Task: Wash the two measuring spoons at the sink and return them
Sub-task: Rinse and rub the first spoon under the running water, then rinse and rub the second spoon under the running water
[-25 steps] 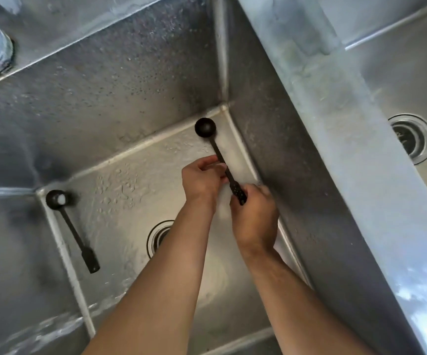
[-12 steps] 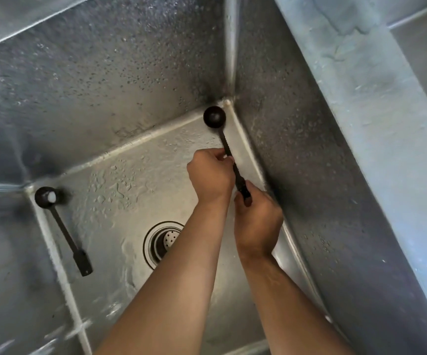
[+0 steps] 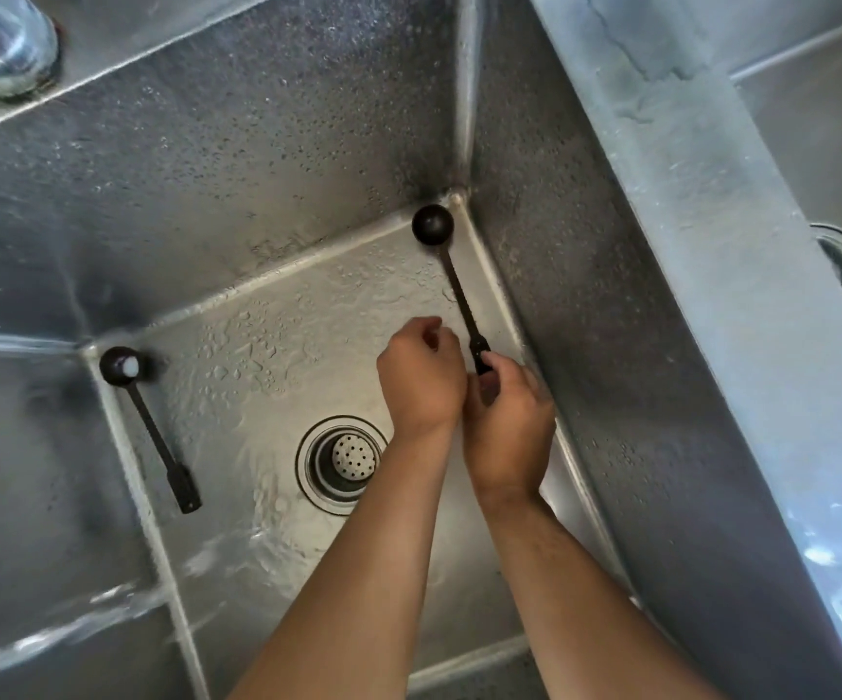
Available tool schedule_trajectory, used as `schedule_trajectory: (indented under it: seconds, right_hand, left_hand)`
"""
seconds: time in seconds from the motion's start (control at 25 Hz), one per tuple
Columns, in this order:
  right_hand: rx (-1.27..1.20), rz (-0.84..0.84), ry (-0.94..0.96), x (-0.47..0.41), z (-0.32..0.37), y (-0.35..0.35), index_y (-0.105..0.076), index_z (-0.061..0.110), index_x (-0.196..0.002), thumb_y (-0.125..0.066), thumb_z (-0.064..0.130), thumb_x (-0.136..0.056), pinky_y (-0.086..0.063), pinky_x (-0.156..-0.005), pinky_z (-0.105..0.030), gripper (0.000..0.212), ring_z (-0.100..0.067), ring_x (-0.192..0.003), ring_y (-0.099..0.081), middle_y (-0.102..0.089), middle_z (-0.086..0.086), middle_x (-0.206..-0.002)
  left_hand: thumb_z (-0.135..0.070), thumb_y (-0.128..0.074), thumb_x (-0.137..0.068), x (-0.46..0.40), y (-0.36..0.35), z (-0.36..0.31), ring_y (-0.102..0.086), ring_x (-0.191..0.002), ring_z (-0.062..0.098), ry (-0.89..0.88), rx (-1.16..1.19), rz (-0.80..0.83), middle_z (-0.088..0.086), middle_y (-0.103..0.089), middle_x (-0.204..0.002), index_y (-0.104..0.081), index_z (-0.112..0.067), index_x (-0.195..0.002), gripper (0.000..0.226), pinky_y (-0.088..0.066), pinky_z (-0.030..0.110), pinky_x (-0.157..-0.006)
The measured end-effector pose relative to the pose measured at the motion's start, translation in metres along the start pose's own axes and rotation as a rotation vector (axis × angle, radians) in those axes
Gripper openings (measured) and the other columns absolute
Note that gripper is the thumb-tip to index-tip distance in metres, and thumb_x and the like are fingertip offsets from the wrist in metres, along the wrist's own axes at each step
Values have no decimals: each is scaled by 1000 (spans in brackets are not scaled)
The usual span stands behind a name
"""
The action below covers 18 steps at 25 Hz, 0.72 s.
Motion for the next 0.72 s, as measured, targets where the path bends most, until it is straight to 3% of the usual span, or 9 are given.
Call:
schedule_trajectory:
  seconds: [0.08,0.24,0.36,0.48,0.6,0.72]
  right_hand:
    - [-10,76,44,10,3,1,-66,15,-126,-64,14,-95,-52,-86,-29,32,-20,-102,-64,-66,-5,-118]
    - [46,294,74,34,10,-6,-58,17,-135,-60,27,-99,-46,-96,-23,38,-17,-113,-61,-58,-3,-133]
    - [87,404,91,54,20,-8,-56,16,-138,-58,29,-98,-38,-99,-18,42,-16,-120,-57,-56,-2,-139]
    - [113,482,153,73,39,-13,-58,14,-136,-57,26,-98,-41,-107,-28,40,-20,-123,-57,-60,-6,-136]
    - [109,538,243,91,68,-20,-62,12,-131,-59,27,-97,-45,-103,-33,38,-23,-117,-61,-65,-8,-129]
    - [78,569,270,106,92,-30,-65,13,-126,-59,27,-96,-47,-99,-32,35,-24,-114,-63,-69,-8,-124]
  left_hand:
    - [-18,-56,-97,17,9,11,-68,-108,24,-12,-10,33,9,-75,-114,-72,-12,-120,29,-51,31,-93]
    - [-17,-54,-98,54,37,49,-66,-109,23,84,17,49,8,-74,-117,-70,-12,-121,29,-50,31,-93]
    - [-18,-52,-100,85,62,73,-67,-99,17,107,53,76,1,-75,-107,-73,-15,-112,24,-47,25,-80]
    - [-18,-50,-99,114,87,103,-67,-91,16,151,2,113,-5,-75,-96,-74,-19,-101,24,-49,28,-74]
    - [-20,-56,-95,134,114,131,-67,-84,13,206,10,144,-12,-73,-84,-75,-22,-92,19,-47,18,-70]
    - [-23,-62,-94,143,141,152,-70,-92,14,265,11,101,-8,-77,-96,-77,-22,-98,15,-53,29,-82]
Point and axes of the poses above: each hand's wrist, its own x-axis away from the middle knuckle, its own y-axis out of the back of the hand, z = x × y, the point moved 5 cm from there along -x, towards the middle knuckle
